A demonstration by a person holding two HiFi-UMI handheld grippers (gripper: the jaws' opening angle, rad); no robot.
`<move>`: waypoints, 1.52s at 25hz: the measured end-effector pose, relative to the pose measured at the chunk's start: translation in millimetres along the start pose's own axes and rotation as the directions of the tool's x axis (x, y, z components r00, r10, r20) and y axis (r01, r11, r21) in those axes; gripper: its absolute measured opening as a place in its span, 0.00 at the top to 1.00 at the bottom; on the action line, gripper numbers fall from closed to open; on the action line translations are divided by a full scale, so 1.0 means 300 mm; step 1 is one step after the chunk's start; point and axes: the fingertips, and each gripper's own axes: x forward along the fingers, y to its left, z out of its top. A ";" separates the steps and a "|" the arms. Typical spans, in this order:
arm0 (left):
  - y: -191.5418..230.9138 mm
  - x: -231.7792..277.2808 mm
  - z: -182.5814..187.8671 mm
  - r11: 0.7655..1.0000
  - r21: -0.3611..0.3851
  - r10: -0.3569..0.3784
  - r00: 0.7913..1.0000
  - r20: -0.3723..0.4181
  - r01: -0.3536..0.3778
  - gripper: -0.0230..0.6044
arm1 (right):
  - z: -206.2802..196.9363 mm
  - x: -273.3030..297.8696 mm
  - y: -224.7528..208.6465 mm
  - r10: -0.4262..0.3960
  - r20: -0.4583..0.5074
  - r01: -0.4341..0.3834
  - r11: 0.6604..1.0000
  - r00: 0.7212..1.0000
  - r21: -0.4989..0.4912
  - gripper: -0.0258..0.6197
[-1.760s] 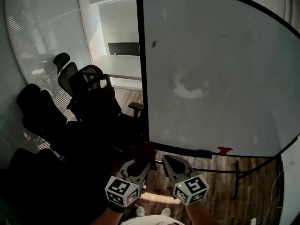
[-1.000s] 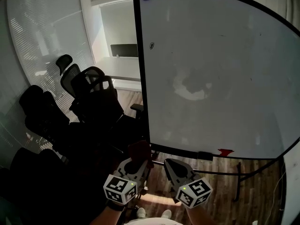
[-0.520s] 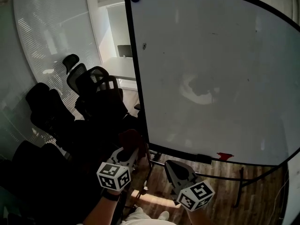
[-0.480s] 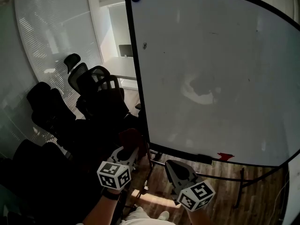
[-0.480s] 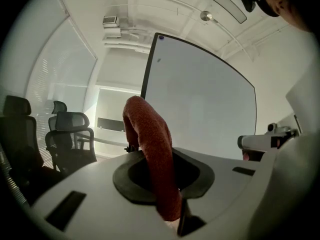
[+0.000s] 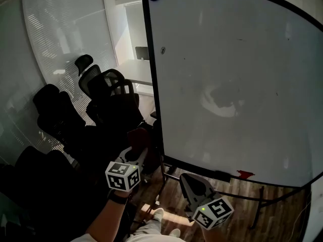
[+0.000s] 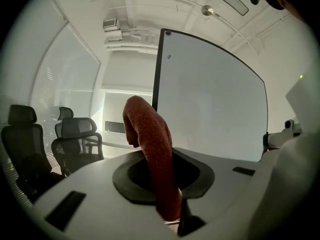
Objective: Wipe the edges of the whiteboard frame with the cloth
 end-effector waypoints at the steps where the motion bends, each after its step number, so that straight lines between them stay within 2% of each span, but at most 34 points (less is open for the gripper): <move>1: 0.016 0.019 0.008 1.000 -0.003 -0.001 1.000 0.003 0.001 0.85 | 0.002 0.016 -0.003 0.000 -0.001 0.000 1.000 1.000 -0.004 0.95; 12: 0.169 0.283 0.060 0.999 0.010 -0.053 0.999 -0.004 0.053 0.85 | 0.074 0.285 -0.045 -0.001 -0.001 0.001 0.999 1.000 -0.047 0.95; 18: 0.186 0.393 0.108 0.993 0.035 -0.109 0.994 0.005 0.108 0.85 | 0.106 0.386 -0.095 -0.031 -0.005 0.031 0.997 0.999 -0.066 0.95; 25: 0.148 0.441 0.149 0.980 0.110 -0.168 0.986 0.013 0.166 0.85 | 0.116 0.445 -0.156 -0.073 0.010 0.073 0.995 0.997 -0.066 0.95; 38: 0.117 0.405 0.414 0.950 0.234 -0.231 0.970 0.081 0.207 0.85 | 0.181 0.479 -0.135 -0.024 0.021 0.026 0.996 0.999 -0.083 0.95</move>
